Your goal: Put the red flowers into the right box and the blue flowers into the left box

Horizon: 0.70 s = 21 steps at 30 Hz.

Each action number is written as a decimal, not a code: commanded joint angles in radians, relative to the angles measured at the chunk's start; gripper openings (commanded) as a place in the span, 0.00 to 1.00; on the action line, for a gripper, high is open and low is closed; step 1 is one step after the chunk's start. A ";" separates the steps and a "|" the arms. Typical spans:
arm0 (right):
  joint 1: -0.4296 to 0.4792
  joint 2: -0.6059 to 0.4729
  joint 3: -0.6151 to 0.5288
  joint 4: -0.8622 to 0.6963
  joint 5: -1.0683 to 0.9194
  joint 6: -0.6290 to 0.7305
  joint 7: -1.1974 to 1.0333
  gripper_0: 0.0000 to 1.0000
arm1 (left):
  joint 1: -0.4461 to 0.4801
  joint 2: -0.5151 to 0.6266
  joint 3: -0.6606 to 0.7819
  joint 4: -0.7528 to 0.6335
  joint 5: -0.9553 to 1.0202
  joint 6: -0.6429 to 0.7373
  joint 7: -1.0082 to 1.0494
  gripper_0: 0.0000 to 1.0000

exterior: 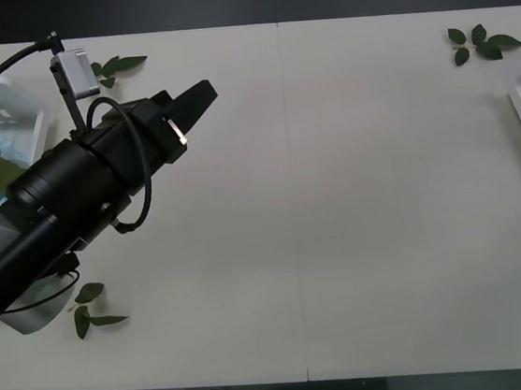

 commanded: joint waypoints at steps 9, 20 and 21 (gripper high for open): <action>0.002 -0.061 0.055 -0.174 -0.126 0.025 0.048 1.00 | -0.071 -0.066 0.053 -0.138 0.441 0.485 -0.544 1.00; 0.001 -0.054 0.045 -0.384 -0.319 0.199 0.332 1.00 | -0.070 -0.103 0.380 -0.135 1.171 0.852 -1.423 1.00; 0.002 -0.051 0.036 -0.404 -0.359 0.222 0.358 1.00 | -0.068 -0.105 0.401 -0.134 1.217 0.867 -1.469 1.00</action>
